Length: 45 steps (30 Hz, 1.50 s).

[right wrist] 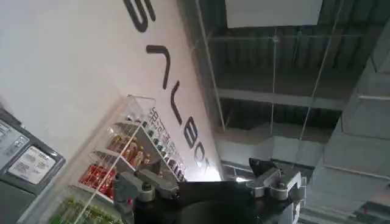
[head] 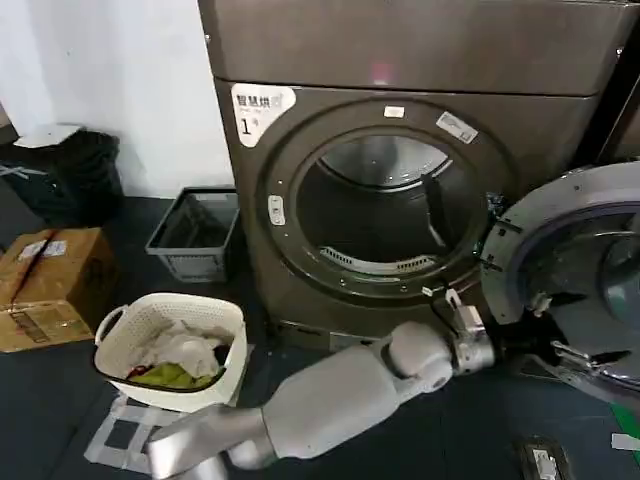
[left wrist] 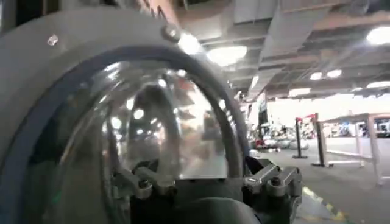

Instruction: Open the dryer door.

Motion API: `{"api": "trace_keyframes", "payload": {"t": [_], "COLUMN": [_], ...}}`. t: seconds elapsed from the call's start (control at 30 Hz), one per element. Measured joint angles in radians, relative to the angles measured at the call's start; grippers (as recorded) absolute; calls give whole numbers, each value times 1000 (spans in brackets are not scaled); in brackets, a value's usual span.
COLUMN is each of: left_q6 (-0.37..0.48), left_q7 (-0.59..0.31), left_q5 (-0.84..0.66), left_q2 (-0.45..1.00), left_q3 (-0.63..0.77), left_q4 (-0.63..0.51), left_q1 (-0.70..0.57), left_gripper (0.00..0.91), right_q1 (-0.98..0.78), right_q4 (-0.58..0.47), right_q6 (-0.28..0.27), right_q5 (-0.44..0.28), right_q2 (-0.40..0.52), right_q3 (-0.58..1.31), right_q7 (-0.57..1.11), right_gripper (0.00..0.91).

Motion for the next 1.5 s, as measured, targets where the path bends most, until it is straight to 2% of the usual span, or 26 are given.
{"api": "trace_keyframes", "payload": {"t": [0.57,0.93,1.13,1.3,1.5], "left_q6": [-24,-32,-76,-62,8], "left_q7": [-29,-68,-75,-78,-61], "left_q5": [-63,-58,-32,1,-7], "left_q2": [206,373,485,593,742], "left_q3": [-2,5,24,48,94], "left_q4": [-208,-329,-372,-406,-441], "left_q1": [-7,-59,-92,-124,-173], "left_gripper": [907,907,907,907,907], "right_q1": [-15,-23,-23,-22,-10], "right_q4": [-5,-19,-28,-27,-20], "right_q6": [-2,0,38,83,88], "right_q5": [3,3,-21,-25,-22], "right_q2": [-10,-24,-29,-33,-37], "right_q3": [25,50,44,32,29], "right_q7": [-6,-25,-6,30,46], "right_gripper": [907,907,907,907,907]}}
